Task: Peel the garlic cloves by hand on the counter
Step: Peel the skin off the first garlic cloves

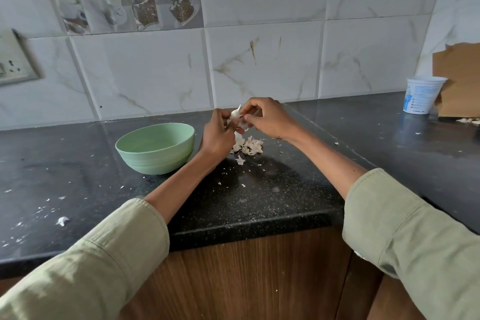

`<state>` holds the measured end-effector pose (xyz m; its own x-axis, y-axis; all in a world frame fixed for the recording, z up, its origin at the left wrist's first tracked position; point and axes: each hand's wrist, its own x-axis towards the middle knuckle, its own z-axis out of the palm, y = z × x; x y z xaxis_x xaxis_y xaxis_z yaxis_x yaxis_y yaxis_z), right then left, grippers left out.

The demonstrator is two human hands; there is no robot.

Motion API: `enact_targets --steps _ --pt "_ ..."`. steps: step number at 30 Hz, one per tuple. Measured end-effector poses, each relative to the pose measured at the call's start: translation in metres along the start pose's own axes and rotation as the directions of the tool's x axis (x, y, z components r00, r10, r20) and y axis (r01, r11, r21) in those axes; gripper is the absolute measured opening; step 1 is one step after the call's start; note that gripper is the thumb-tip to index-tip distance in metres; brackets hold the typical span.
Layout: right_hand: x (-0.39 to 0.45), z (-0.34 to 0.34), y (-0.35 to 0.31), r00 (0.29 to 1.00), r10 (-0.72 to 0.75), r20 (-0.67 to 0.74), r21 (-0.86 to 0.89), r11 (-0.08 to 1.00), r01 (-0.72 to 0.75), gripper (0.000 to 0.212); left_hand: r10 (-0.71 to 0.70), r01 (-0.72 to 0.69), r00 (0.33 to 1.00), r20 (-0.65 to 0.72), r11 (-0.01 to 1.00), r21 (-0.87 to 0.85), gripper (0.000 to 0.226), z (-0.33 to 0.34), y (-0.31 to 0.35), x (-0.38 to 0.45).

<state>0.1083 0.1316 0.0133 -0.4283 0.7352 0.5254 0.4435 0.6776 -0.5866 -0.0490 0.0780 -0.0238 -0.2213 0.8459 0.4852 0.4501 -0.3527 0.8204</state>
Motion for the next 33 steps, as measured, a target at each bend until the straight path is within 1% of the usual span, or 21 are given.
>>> enact_targets --steps 1,3,4,6,8,10,13,17,19,22,26,28,30,33 --pt "0.0 -0.001 -0.001 1.0 0.013 -0.013 0.034 0.999 -0.012 0.01 0.001 -0.001 1.0 0.009 1.0 0.021 0.017 0.0 0.001 0.0" --pt "0.0 -0.001 -0.002 0.998 0.058 -0.003 0.076 0.995 -0.058 0.023 0.008 -0.01 1.0 0.025 0.998 0.064 0.018 -0.001 0.002 0.0" --pt "0.0 0.0 -0.002 0.998 0.062 0.011 0.069 0.996 -0.063 0.03 0.022 -0.025 0.999 0.032 0.995 0.094 0.018 -0.001 0.002 -0.001" --pt "-0.001 0.004 0.001 1.0 0.015 0.015 -0.034 0.999 -0.014 0.039 0.063 -0.071 0.997 0.053 0.982 0.176 0.02 0.0 0.004 -0.002" --pt "-0.001 0.006 0.003 1.0 -0.016 0.009 -0.144 0.989 0.017 0.039 0.091 -0.106 0.993 0.07 0.964 0.244 0.022 0.001 0.004 -0.003" --pt "-0.001 0.006 0.001 1.0 -0.011 0.011 -0.151 0.988 0.013 0.041 0.096 -0.108 0.994 0.058 0.961 0.254 0.024 0.002 0.005 -0.003" --pt "-0.004 0.009 -0.001 0.998 -0.024 0.056 -0.125 0.992 0.031 0.044 0.073 -0.077 0.997 0.025 0.97 0.232 0.029 0.002 0.008 -0.004" --pt "-0.006 0.013 -0.007 0.997 -0.05 0.053 -0.054 0.997 0.053 0.039 0.04 -0.042 0.999 0.015 0.99 0.136 0.035 0.002 0.006 -0.003" --pt "-0.007 0.012 -0.008 0.997 -0.044 0.059 0.033 0.999 0.042 0.039 0.052 -0.053 0.999 0.008 0.992 0.113 0.037 0.001 0.005 -0.001" --pt "-0.009 0.008 -0.006 0.997 0.006 0.081 0.156 0.988 -0.019 0.044 0.061 -0.06 0.998 -0.004 0.992 0.115 0.041 0.001 0.002 0.002" --pt "-0.009 0.006 -0.007 0.985 0.08 0.155 0.299 0.946 -0.124 0.043 0.033 -0.031 0.999 -0.026 0.997 0.071 0.047 -0.001 -0.002 0.005" --pt "-0.009 0.005 -0.006 0.98 0.084 0.178 0.332 0.933 -0.14 0.044 0.026 -0.024 0.999 -0.033 0.998 0.061 0.049 -0.001 -0.004 0.005" --pt "-0.008 0.005 -0.005 0.977 0.09 0.194 0.347 0.925 -0.154 0.044 0.015 -0.014 1.0 -0.015 0.999 0.053 0.05 -0.001 -0.004 0.005" --pt "-0.006 0.004 -0.003 0.964 0.117 0.239 0.447 0.868 -0.217 0.044 -0.014 0.015 0.999 0.03 1.0 -0.024 0.049 -0.001 -0.003 0.004"
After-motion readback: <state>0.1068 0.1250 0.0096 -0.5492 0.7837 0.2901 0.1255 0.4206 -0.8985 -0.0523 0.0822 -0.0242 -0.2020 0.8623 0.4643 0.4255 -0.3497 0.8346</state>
